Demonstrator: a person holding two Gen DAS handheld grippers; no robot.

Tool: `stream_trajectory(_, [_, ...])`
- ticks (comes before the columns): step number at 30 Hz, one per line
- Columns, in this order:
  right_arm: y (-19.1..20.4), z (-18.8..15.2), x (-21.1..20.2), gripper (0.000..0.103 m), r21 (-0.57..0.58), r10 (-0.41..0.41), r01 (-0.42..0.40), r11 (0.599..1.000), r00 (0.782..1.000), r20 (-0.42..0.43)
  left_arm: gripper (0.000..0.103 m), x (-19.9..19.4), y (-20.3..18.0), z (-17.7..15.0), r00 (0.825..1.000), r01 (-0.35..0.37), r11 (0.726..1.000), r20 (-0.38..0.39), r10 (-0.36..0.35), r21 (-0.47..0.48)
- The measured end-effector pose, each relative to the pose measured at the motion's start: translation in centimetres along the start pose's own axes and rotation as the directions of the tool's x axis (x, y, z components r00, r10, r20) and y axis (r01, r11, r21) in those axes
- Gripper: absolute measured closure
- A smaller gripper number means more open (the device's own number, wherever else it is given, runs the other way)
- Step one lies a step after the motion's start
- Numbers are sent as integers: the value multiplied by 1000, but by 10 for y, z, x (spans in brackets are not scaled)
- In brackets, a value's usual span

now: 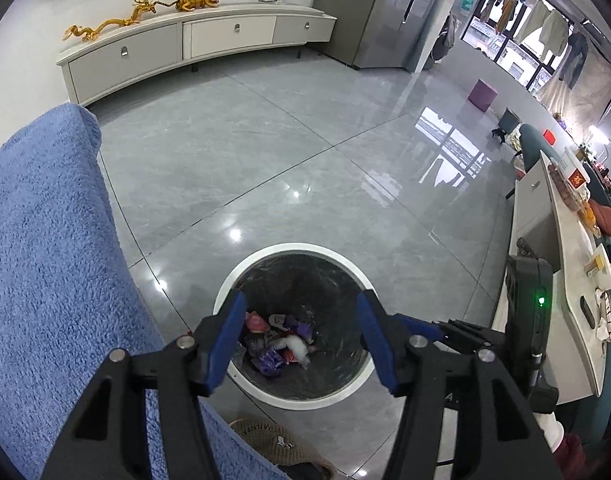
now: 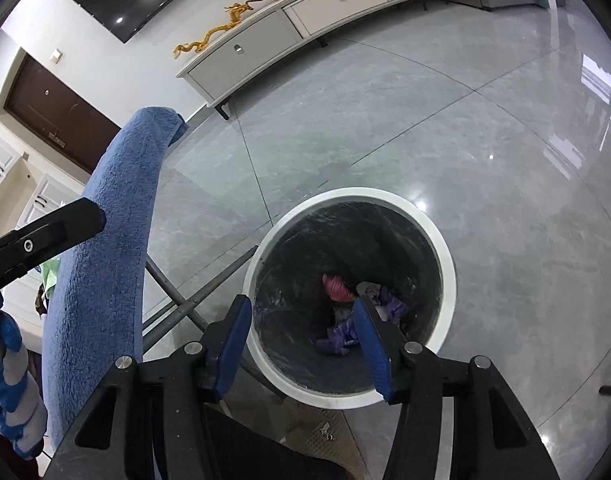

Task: Collect trash
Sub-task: 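Move both open grippers back toward the rug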

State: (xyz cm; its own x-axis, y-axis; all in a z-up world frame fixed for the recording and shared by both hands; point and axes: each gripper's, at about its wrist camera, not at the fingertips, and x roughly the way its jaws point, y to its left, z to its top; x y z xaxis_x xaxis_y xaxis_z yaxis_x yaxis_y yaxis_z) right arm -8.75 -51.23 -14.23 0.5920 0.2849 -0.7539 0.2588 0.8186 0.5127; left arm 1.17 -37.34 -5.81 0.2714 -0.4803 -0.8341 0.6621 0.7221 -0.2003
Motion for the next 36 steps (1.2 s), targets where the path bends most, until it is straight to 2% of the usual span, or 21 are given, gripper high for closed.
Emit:
stream_trajectory(7, [-4,-2,-20,51,31,2,-4,1000,999,34,47,-26,5,-4,999,-19,1000,42,19,14])
stream_trajectory(12, [7,-1,-41,51,24,13,-15,1000,997,82,47,-59,16,-9,993,-55,998,106,55,3])
stream_trajectory(16, [29,-3,-68,51,-16,42,-41,999,990,131,46,-92,32,-17,981,-98,995,166,100,-19])
stream_trajectory(19, [49,-4,-86,51,-51,72,-64,997,984,165,38,-120,49,-26,968,-127,991,212,135,-50])
stream_trajectory(23, [85,-5,-109,50,-119,109,-86,989,973,202,36,-156,72,-39,948,-152,985,268,169,-83])
stream_trajectory(29, [152,-5,-126,49,-247,163,-111,963,965,203,36,-218,123,-70,903,-208,964,346,255,-167])
stream_trajectory(33, [206,-3,-128,49,-354,202,-127,927,962,183,36,-259,170,-91,860,-245,935,387,332,-257])
stream_trajectory(36, [246,-4,-128,49,-425,236,-146,893,957,167,36,-289,209,-104,822,-278,900,403,403,-335])
